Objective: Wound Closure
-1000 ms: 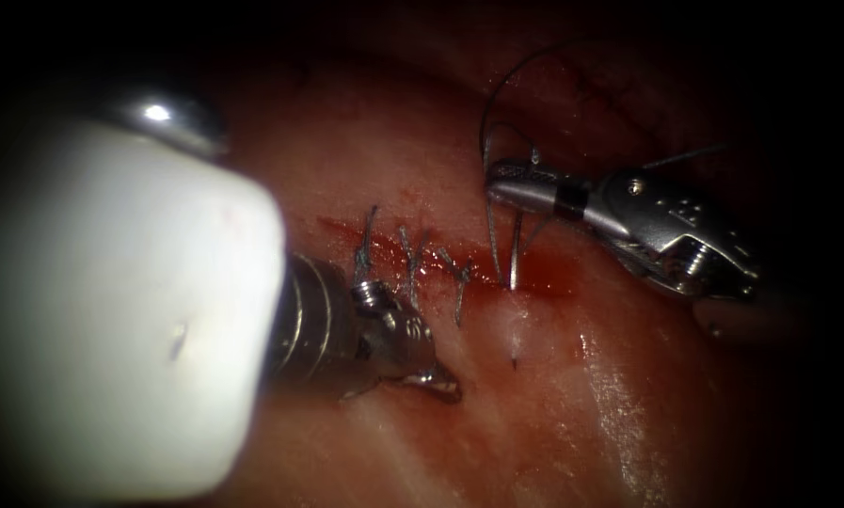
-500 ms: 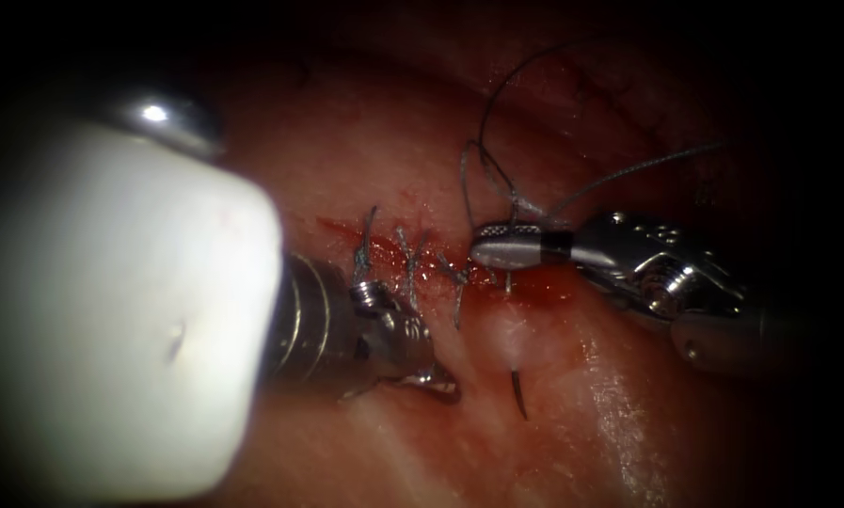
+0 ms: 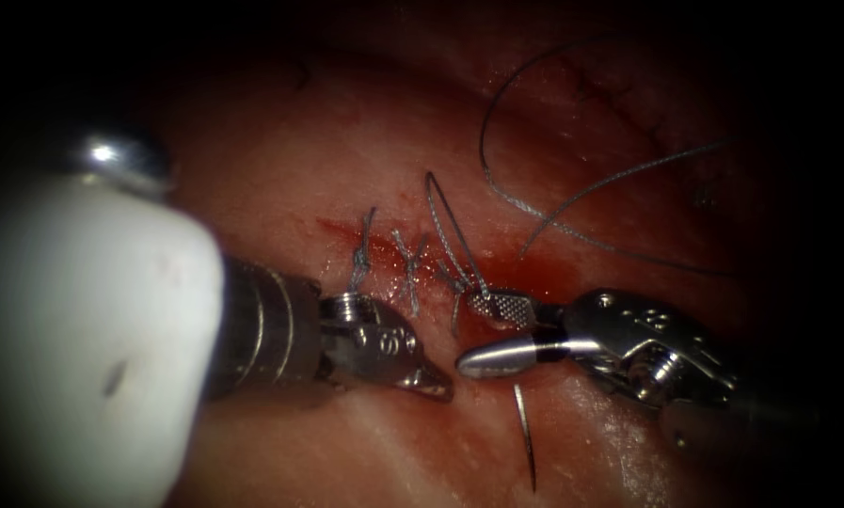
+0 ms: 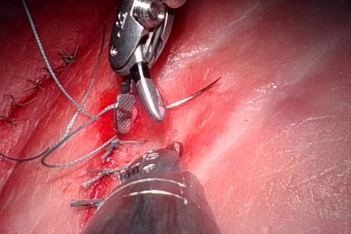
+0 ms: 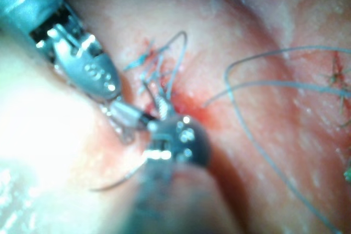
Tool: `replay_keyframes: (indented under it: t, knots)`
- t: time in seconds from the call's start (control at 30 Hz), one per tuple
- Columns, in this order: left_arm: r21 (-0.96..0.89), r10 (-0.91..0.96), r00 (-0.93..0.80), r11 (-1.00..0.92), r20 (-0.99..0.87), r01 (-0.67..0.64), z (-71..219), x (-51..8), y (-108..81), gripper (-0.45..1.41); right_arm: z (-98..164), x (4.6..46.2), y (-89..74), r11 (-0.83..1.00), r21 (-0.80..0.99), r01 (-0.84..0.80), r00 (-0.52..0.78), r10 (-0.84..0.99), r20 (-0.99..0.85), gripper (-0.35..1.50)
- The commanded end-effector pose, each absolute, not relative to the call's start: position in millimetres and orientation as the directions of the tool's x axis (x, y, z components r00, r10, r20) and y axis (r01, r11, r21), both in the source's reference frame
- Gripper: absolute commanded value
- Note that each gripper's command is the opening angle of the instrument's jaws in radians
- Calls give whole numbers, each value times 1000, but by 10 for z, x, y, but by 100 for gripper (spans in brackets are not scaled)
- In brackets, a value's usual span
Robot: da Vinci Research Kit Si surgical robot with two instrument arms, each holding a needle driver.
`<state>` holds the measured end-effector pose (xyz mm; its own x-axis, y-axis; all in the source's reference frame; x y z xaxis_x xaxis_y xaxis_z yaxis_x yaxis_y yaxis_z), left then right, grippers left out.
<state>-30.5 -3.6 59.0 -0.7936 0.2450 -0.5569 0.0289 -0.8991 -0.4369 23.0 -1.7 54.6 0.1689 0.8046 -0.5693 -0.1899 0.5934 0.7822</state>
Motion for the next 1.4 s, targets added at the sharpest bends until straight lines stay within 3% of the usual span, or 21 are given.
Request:
replay_keyframes:
  t: [0.03,0.1,0.17,0.27,0.33,0.47,0.67,1.2,1.27,1.3,1.33,1.4]
  knots:
    - [-403,213,-764,-913,-609,66,594,-309,-43,-45,558,234,-16,624,759,-188,173,781,-600,121]
    - [-382,207,-725,-921,-657,83,591,-309,-46,-32,562,229,-10,677,710,-193,182,736,-652,121]
    - [-360,205,-678,-928,-705,93,590,-310,-50,2,567,222,-3,680,701,-215,172,733,-659,131]
    - [-336,217,-585,-936,-782,101,590,-307,-56,19,572,200,9,679,704,-209,147,734,-663,131]
    - [-267,166,-540,-957,-825,114,592,-306,-58,49,570,179,17,676,710,-200,152,737,-659,136]
    - [-212,137,-467,-971,-873,111,593,-312,-59,61,563,163,18,674,715,-186,156,739,-656,138]
    - [-166,91,-442,-977,-892,134,598,-325,-67,61,552,151,16,663,728,-175,157,748,-644,135]
    - [-97,55,-318,-989,-947,116,577,-366,-45,31,562,138,-1,677,717,-163,155,736,-659,131]
    - [-92,50,-320,-989,-946,116,584,-364,-44,10,563,139,-3,674,720,-164,154,738,-657,131]
    - [-89,48,-323,-990,-945,113,586,-363,-44,-6,564,139,-5,675,719,-164,154,737,-658,131]
    - [-83,42,-322,-990,-946,117,588,-362,-44,-35,564,139,-6,672,722,-165,153,741,-654,131]
    - [-128,88,-326,-987,-941,102,588,-360,-42,-45,566,139,-9,670,724,-165,152,743,-652,131]
